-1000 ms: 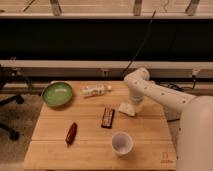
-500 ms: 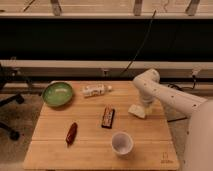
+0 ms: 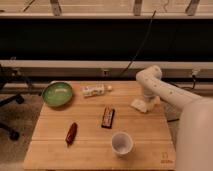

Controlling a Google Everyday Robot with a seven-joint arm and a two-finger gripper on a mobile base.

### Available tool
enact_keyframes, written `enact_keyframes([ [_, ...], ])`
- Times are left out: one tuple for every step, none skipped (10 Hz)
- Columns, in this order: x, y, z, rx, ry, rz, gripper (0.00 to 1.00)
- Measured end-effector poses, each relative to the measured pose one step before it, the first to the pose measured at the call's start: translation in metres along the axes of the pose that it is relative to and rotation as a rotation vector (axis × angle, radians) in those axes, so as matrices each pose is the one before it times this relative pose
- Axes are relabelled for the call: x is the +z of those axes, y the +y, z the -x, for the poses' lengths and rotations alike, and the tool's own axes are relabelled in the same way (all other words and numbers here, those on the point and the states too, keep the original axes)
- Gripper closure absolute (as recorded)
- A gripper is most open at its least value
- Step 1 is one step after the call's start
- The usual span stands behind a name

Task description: Wipe the white sponge on the table

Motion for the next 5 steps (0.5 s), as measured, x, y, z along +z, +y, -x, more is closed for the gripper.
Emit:
enact_keyframes([
  [-0.00049,-0.00929,0.00560,-0.00131,-0.00696,-0.00711,1.00],
  [-0.00055,-0.00621,0.00432,-0.00212,-0.00863,-0.00698,1.00],
  [-0.00095,-0.00734,0.00393,-0.00075,-0.00871,-0.00887,1.00],
  [-0.00301,-0.00967,0.00954,-0.00906,-0.01144,-0.01893,0.98],
  [-0.00273,-0.00779,0.01756,-0.01998,-0.01843,-0.00806,0.93],
])
